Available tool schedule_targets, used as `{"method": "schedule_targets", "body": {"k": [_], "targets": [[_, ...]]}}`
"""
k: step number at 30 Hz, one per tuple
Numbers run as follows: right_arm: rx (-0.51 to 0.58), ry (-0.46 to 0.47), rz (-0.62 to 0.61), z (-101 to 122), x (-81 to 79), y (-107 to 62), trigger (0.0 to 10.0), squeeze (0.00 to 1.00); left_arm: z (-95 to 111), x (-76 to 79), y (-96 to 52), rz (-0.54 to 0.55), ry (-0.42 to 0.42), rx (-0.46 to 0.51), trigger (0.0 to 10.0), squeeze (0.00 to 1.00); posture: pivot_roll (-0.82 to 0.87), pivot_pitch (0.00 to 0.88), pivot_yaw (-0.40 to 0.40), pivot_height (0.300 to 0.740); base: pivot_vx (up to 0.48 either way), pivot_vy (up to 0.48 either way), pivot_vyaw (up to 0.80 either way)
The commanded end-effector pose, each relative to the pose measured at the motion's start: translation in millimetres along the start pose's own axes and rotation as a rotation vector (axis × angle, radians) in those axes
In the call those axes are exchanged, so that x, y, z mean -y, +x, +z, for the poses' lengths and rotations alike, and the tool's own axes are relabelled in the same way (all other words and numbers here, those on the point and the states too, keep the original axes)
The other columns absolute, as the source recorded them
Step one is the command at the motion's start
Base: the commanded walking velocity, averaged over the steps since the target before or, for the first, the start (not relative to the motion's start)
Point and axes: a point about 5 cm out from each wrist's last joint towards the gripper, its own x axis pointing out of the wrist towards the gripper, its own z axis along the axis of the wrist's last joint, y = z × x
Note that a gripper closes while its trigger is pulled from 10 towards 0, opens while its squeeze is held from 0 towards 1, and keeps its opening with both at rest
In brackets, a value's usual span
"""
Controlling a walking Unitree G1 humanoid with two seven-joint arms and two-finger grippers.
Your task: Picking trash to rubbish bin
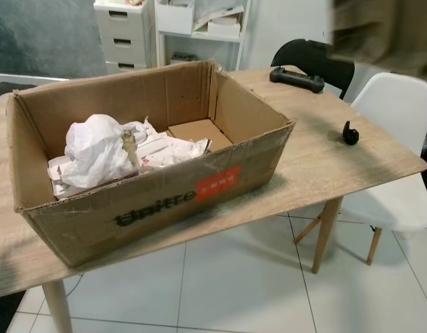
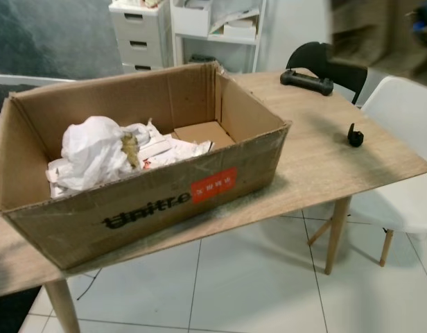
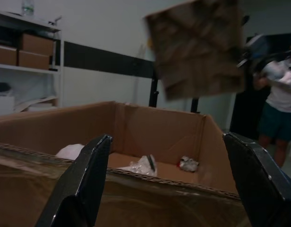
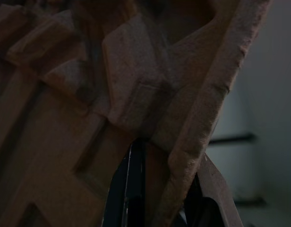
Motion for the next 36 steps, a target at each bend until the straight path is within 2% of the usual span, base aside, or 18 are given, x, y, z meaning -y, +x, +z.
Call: {"method": "schedule_targets", "body": {"k": [1, 3, 5, 7, 10, 11, 13, 17, 19, 20, 22, 25, 26, 27, 32, 33, 35, 36], "targets": [[0.029, 0.016, 0.046, 4.1, -7.0, 0.6, 10.0, 0.00, -9.1, 3.6, 1.6, -0.018, -0.028, 0.021, 10.0, 0.00, -0.02, 0.037, -0.070, 0.740, 0.000, 0.000, 0.00], [0.059, 0.124, 0.124, 13.0, -29.5, 0.4, 10.0, 0.00, -11.5, 5.4, 3.2, -0.030, -0.037, 0.030, 10.0, 0.00, -0.02, 0.042, -0.071, 0.740, 0.000, 0.000, 0.00], [0.088, 0.191, 0.173, 21.5, -44.2, 0.5, 10.0, 0.00, -13.2, 6.6, 4.0, -0.037, -0.042, 0.033, 10.0, 0.00, -0.02, 0.045, -0.068, 0.740, 0.000, 0.000, 0.00], [0.103, 0.214, 0.193, 25.6, -49.0, 0.9, 10.0, 0.00, -13.2, 7.0, 4.1, -0.039, -0.045, 0.039, 10.0, 0.00, -0.02, 0.047, -0.065, 0.740, 0.000, 0.000, 0.00], [0.209, 0.304, 0.288, 49.3, -66.4, 2.7, 10.0, 0.00, -12.8, 7.8, 5.6, -0.048, -0.047, 0.055, 10.0, 0.00, -0.01, 0.053, -0.062, 0.740, 0.000, 0.000, 0.00], [0.209, 0.304, 0.288, 49.3, -66.4, 2.7, 10.0, 0.00, -12.8, 7.8, 5.6, -0.048, -0.047, 0.055, 10.0, 0.00, -0.01, 0.053, -0.062, 0.740, 0.000, 0.000, 0.00], [0.295, 0.335, 0.298, 66.5, -64.0, 7.3, 10.0, 0.00, -12.5, 8.0, 6.7, -0.054, -0.051, 0.060, 10.0, 0.00, -0.01, 0.056, -0.059, 0.740, 0.000, 0.000, 0.00], [0.377, 0.299, 0.274, 81.8, -51.8, 14.1, 10.0, 0.00, -14.2, 8.4, 7.9, -0.060, -0.060, 0.058, 10.0, 0.00, -0.01, 0.059, -0.058, 0.740, 0.000, 0.000, 0.00], [0.455, 0.220, 0.241, 96.3, -36.4, 20.4, 10.0, 0.00, -17.0, 8.8, 8.8, -0.063, -0.069, 0.057, 10.0, 0.00, -0.01, 0.059, -0.058, 0.740, 0.000, 0.000, 0.00], [0.455, 0.220, 0.241, 96.3, -36.4, 20.4, 10.0, 0.00, -17.0, 8.8, 8.8, -0.063, -0.069, 0.057, 10.0, 0.00, -0.01, 0.059, -0.058, 0.740, 0.000, 0.000, 0.00], [0.515, 0.145, 0.226, 109.4, -25.7, 24.5, 10.0, 0.00, -18.7, 9.0, 9.7, -0.067, -0.076, 0.063, 10.0, 0.00, -0.02, 0.060, -0.058, 0.740, 0.000, 0.000, 0.00], [0.564, 0.036, 0.246, 125.5, -22.8, 28.7, 10.0, 0.00, -21.0, 8.5, 11.1, -0.069, -0.084, 0.065, 10.0, 0.00, -0.02, 0.060, -0.058, 0.740, 0.000, 0.000, 0.00], [0.564, 0.036, 0.246, 125.5, -22.8, 28.7, 10.0, 0.00, -21.0, 8.5, 11.1, -0.069, -0.084, 0.065, 10.0, 0.00, -0.02, 0.060, -0.058, 0.740, 0.000, 0.000, 0.00], [0.576, 0.009, 0.257, 128.8, -24.2, 29.0, 10.0, 0.00, -21.1, 8.5, 11.5, -0.070, -0.086, 0.067, 10.0, 0.00, -0.02, 0.060, -0.058, 0.740, 0.000, 0.000, 0.00], [0.638, -0.005, 0.328, 139.9, -38.1, 25.5, 10.0, 0.00, -21.1, 8.4, 14.0, -0.080, -0.088, 0.067, 10.0, 0.00, -0.01, 0.061, -0.059, 0.740, 0.000, 0.000, 0.00], [0.707, 0.007, 0.428, 148.6, -58.5, 16.9, 10.0, 0.00, -20.6, 8.8, 16.6, -0.092, -0.086, 0.067, 10.0, 0.00, -0.01, 0.062, -0.058, 0.740, 0.000, 0.000, 0.00], [0.751, 0.023, 0.479, 155.1, -73.5, 10.2, 10.0, 0.00, -20.1, 9.1, 17.6, -0.098, -0.086, 0.070, 10.0, 0.00, -0.01, 0.065, -0.058, 0.740, 0.000, 0.000, 0.00], [0.751, 0.023, 0.479, 155.1, -73.5, 10.2, 10.0, 0.00, -20.1, 9.1, 17.6, -0.098, -0.086, 0.070, 10.0, 0.00, -0.01, 0.065, -0.058, 0.740, 0.000, 0.000, 0.00]]}}
